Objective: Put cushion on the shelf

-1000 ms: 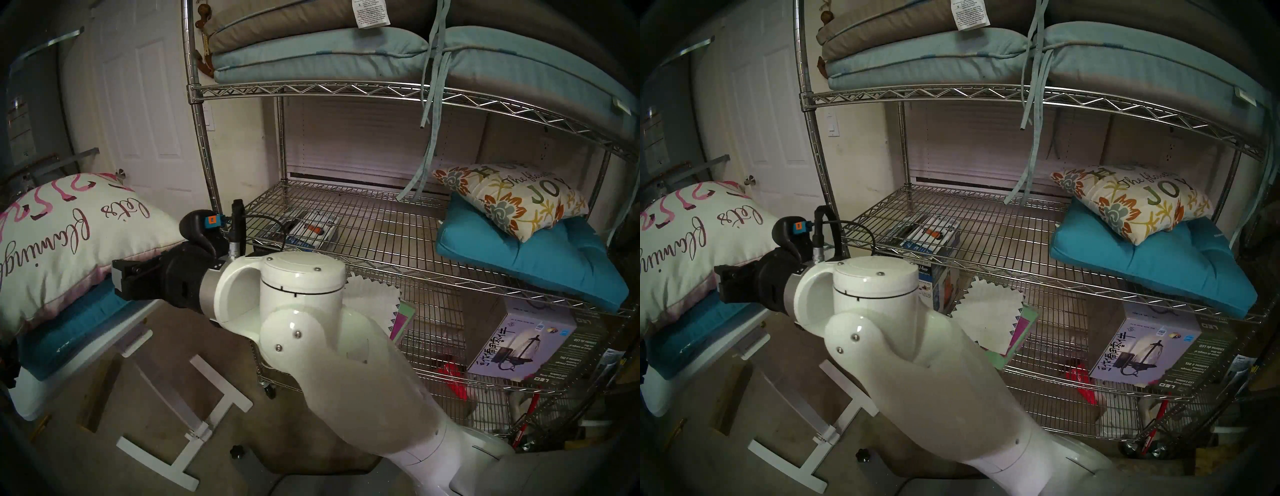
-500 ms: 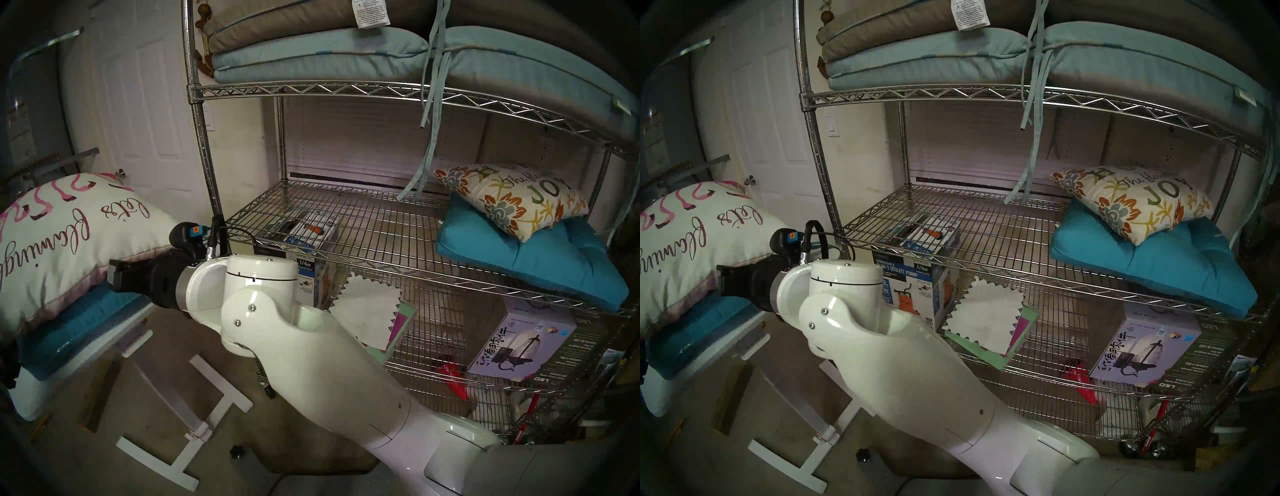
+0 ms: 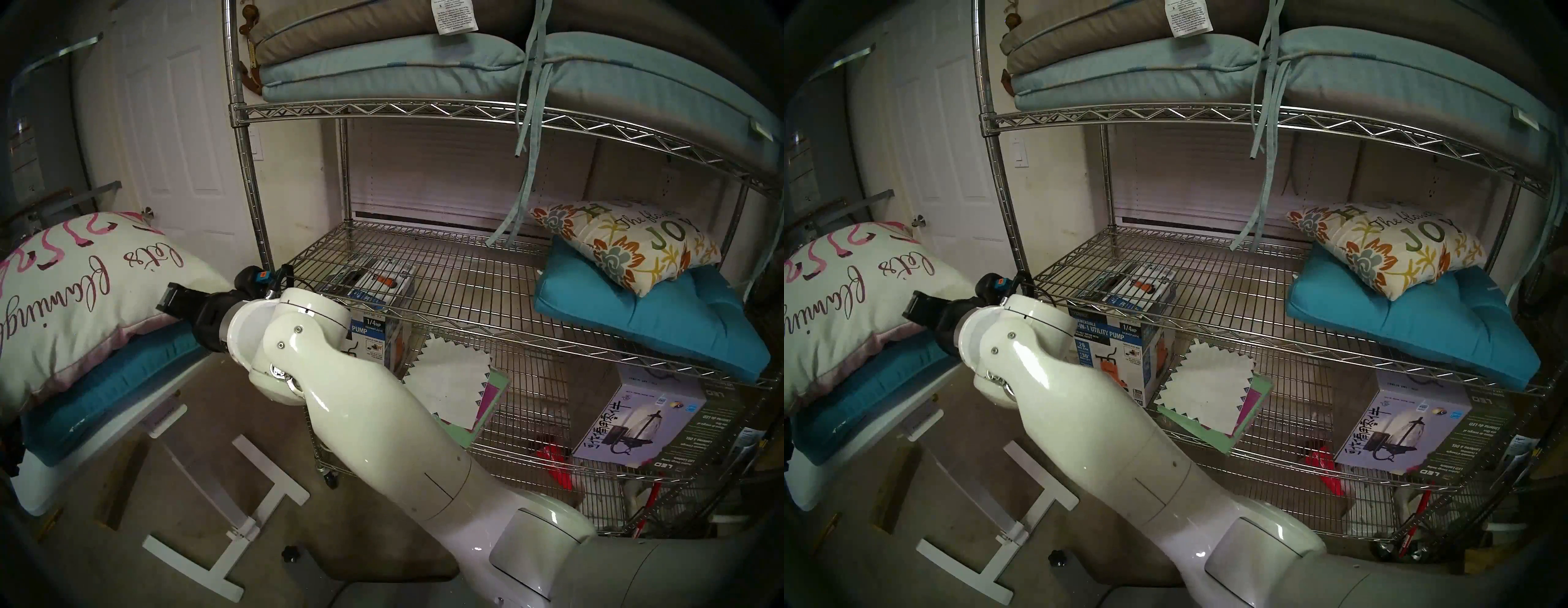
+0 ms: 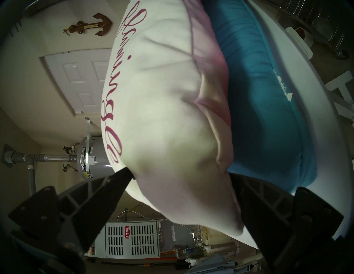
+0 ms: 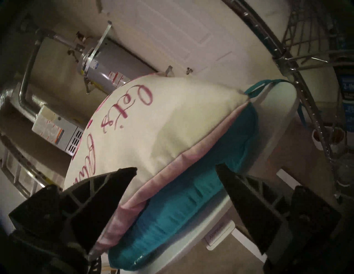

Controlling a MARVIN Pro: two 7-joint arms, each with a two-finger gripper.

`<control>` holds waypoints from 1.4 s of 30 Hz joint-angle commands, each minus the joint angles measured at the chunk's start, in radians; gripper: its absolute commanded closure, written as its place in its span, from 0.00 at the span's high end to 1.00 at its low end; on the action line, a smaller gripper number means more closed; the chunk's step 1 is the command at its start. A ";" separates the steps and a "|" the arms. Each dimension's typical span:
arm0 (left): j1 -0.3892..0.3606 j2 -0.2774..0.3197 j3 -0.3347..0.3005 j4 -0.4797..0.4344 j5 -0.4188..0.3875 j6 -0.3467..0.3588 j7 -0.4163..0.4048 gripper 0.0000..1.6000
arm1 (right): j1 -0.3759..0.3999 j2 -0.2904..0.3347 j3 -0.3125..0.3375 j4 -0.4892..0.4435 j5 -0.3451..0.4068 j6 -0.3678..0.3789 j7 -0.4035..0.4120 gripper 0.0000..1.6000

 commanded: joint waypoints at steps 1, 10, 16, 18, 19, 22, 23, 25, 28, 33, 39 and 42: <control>0.003 -0.001 -0.011 -0.013 -0.008 -0.003 -0.003 1.00 | 0.062 -0.075 0.007 0.010 0.105 -0.115 -0.092 1.00; 0.004 -0.001 -0.017 -0.013 -0.018 -0.008 -0.011 1.00 | 0.111 -0.122 -0.005 0.049 0.195 -0.278 -0.213 1.00; 0.004 -0.001 -0.021 -0.013 -0.024 -0.010 -0.015 1.00 | 0.138 -0.149 -0.012 0.081 0.221 -0.342 -0.244 1.00; 0.004 -0.001 -0.022 -0.013 -0.025 -0.011 -0.016 1.00 | 0.141 -0.154 -0.012 0.087 0.223 -0.350 -0.247 1.00; 0.004 -0.001 -0.022 -0.013 -0.025 -0.011 -0.016 1.00 | 0.145 -0.157 -0.013 0.092 0.226 -0.356 -0.247 1.00; 0.004 -0.001 -0.023 -0.013 -0.027 -0.012 -0.018 1.00 | 0.154 -0.166 -0.013 0.107 0.234 -0.370 -0.245 1.00; 0.004 -0.001 -0.024 -0.013 -0.028 -0.012 -0.019 1.00 | 0.156 -0.169 -0.012 0.112 0.236 -0.374 -0.245 1.00; 0.004 -0.001 -0.024 -0.013 -0.029 -0.013 -0.020 1.00 | 0.159 -0.172 -0.012 0.118 0.240 -0.377 -0.241 1.00; 0.004 -0.001 -0.025 -0.013 -0.031 -0.013 -0.021 1.00 | 0.160 -0.173 -0.013 0.126 0.245 -0.381 -0.233 1.00; 0.003 -0.001 -0.027 -0.013 -0.033 -0.014 -0.024 1.00 | 0.148 -0.161 -0.011 0.132 0.247 -0.385 -0.216 1.00; 0.003 -0.001 -0.028 -0.013 -0.034 -0.015 -0.026 1.00 | 0.136 -0.150 -0.017 0.132 0.264 -0.391 -0.187 1.00; 0.002 -0.001 -0.029 -0.013 -0.035 -0.015 -0.027 1.00 | 0.134 -0.146 -0.038 0.147 0.283 -0.403 -0.163 1.00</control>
